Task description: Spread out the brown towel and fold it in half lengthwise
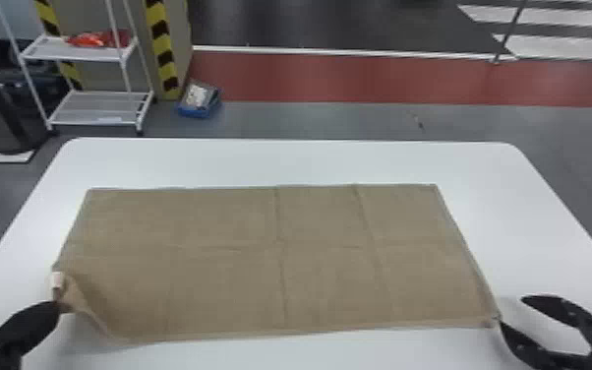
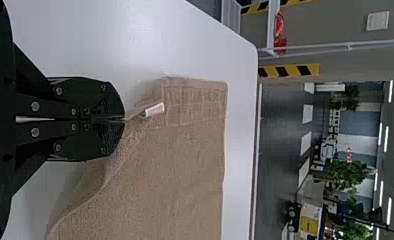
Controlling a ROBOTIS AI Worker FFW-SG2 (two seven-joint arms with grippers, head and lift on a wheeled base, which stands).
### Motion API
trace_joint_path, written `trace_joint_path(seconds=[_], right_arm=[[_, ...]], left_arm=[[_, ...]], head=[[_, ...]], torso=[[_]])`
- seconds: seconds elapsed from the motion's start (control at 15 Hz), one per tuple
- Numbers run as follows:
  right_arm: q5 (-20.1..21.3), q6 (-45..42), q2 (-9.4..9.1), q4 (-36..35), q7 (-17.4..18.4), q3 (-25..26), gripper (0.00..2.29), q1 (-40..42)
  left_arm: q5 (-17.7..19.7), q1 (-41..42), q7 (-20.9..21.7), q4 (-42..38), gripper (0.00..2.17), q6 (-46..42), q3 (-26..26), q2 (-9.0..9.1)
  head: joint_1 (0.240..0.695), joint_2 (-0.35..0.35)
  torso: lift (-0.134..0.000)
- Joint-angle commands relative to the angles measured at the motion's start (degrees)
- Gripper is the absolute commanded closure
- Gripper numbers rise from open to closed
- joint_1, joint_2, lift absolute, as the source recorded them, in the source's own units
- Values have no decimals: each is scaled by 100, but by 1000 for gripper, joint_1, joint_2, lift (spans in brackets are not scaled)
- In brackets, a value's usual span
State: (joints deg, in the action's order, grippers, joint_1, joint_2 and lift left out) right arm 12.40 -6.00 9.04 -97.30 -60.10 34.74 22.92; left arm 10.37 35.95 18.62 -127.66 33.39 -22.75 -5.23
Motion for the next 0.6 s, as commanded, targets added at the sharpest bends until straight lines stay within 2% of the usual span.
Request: trace_joint_path(seconds=[0.0,0.2,0.33,0.4,0.47,0.53], right_arm=[[149,16,11,133,-54,-178,475,-95],[368,175,-7,141,-54,-415,478,-113],[553,438,-25,62,-72,-529,907,-165],[518,438,-51,-26,-81,-503,1335,-165],[491,456,-77,-175,-107,-468,1555,-113],[456,544,-86,-368,-177,-433,1598,-34]], left_arm=[[0,-9,-16,-5,1528,-3,77,-39],[0,-18,-60,-14,1528,15,139,-118],[-9,-9,-69,-31,1528,15,139,-127],[-26,-9,-148,-49,1528,15,139,-127],[-44,-9,-280,-101,1528,67,148,-145],[-61,-9,-368,-172,1528,102,148,-145]], head=[[695,-64],[695,-44],[695,-33],[695,-21],[695,-17],[695,-12]], torso=[[-123],[-122],[-122],[-122],[-122],[-122]])
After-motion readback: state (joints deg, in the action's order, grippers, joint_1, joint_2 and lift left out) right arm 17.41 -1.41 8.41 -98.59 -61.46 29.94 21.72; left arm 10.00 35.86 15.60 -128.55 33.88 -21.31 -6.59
